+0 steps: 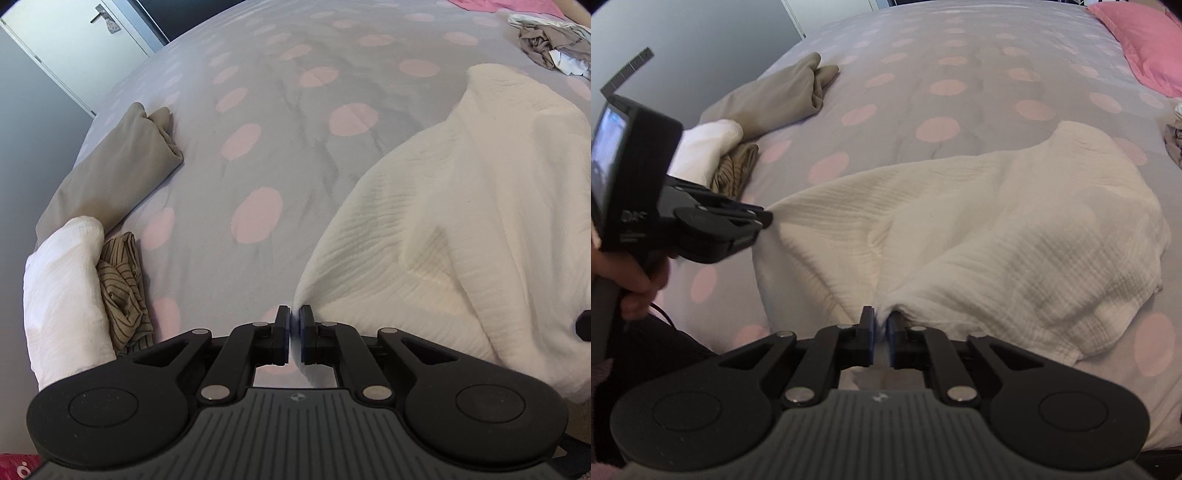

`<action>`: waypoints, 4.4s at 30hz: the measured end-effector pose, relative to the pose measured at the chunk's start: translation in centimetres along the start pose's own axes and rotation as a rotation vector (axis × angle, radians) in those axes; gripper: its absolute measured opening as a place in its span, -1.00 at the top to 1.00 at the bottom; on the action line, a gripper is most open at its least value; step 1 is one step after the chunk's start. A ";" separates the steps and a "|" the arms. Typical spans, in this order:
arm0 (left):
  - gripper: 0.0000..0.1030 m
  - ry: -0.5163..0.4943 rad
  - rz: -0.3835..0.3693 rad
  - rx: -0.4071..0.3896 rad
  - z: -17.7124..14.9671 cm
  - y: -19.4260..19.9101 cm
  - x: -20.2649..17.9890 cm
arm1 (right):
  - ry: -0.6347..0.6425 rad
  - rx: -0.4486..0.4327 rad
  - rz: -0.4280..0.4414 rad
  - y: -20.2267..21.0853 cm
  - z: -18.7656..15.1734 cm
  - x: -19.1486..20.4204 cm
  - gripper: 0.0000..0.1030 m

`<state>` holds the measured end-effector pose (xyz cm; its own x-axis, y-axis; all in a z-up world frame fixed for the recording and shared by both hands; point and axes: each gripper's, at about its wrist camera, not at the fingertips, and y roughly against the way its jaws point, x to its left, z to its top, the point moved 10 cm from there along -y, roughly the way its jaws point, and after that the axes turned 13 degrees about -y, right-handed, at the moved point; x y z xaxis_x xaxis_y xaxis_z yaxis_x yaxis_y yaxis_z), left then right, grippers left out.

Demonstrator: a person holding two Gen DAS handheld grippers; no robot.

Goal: Fold clothes

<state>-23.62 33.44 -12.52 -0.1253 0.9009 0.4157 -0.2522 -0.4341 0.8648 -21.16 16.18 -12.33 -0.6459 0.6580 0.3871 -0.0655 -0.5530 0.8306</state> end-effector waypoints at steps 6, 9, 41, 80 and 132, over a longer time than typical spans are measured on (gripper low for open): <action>0.21 -0.039 -0.023 -0.089 0.4 2.5 -1.8 | 0.013 -0.019 -0.024 2.0 0.2 -2.5 0.14; 0.13 -0.066 -0.055 -0.138 0.7 3.9 -3.1 | 0.019 -0.029 -0.075 2.7 0.6 -5.1 0.09; 0.81 -0.097 -0.358 -0.164 4.5 2.2 -15.7 | 0.134 0.130 -0.318 -0.9 0.9 -17.0 -0.09; 0.51 -0.130 -0.021 -0.279 5.3 2.1 0.7 | 0.608 0.010 -0.419 -6.0 6.2 -17.2 -0.14; 0.82 -0.508 0.023 -0.230 2.5 -3.9 -12.8 | 0.651 -0.035 -0.397 -6.4 3.7 -17.8 -0.18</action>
<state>-18.65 23.64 -20.48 0.3309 0.7551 0.5660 -0.4647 -0.3917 0.7941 -6.45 9.92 -23.07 -0.8861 0.3831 -0.2609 -0.4036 -0.3608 0.8408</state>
